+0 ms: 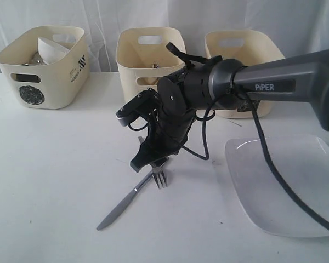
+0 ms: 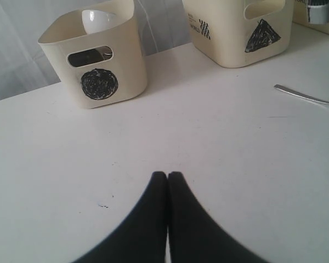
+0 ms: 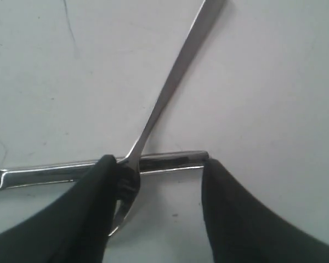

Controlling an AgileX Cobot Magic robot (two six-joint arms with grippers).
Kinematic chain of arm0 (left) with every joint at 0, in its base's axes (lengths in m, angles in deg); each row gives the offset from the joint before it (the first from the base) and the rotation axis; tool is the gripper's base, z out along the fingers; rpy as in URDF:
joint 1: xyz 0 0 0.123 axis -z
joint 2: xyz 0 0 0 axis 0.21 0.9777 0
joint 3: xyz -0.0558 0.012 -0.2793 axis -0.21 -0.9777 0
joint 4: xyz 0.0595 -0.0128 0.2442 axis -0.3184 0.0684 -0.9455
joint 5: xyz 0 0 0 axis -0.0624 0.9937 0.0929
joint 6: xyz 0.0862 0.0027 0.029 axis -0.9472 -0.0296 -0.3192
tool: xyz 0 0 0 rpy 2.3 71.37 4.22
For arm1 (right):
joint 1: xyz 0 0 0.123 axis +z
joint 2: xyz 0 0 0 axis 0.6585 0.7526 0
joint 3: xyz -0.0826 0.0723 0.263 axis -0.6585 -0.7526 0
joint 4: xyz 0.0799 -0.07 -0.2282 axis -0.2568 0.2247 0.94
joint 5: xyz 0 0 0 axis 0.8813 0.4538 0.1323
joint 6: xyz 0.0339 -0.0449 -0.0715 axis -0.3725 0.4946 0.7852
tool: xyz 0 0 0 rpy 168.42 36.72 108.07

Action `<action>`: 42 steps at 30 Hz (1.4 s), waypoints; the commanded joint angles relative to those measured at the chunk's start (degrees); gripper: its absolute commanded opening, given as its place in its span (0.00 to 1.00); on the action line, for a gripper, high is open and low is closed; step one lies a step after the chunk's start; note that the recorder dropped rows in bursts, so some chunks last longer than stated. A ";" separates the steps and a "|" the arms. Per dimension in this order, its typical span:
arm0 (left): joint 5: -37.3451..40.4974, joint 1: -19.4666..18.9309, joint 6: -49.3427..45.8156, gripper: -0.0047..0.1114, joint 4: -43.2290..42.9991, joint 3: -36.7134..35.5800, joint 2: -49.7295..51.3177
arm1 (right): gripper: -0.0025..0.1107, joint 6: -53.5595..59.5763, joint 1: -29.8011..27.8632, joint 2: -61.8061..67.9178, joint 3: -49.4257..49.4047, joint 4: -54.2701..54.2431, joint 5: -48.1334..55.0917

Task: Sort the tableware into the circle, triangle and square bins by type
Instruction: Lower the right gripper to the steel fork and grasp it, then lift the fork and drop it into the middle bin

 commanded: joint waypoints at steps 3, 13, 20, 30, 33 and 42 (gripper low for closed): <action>-0.20 0.29 0.11 0.04 0.40 -0.17 -0.28 | 0.43 -3.16 0.79 -0.14 1.28 -0.46 -1.17; -0.20 0.29 0.11 0.04 0.40 -0.17 -0.28 | 0.43 -4.59 1.14 3.03 1.52 -1.19 -3.95; -0.20 0.29 0.11 0.04 0.40 -0.17 -0.28 | 0.41 -4.59 1.19 5.83 1.52 -3.79 -3.82; -0.20 0.29 0.11 0.04 0.40 -0.17 -0.28 | 0.02 -9.74 1.08 5.32 1.25 -4.14 -5.61; -0.20 0.29 0.11 0.04 0.40 -0.17 -0.28 | 0.02 -14.02 0.97 2.49 -1.00 -5.21 -10.85; -0.20 0.29 0.11 0.04 0.40 -0.17 -0.28 | 0.02 -24.82 -8.35 -18.94 -19.84 -13.10 -45.32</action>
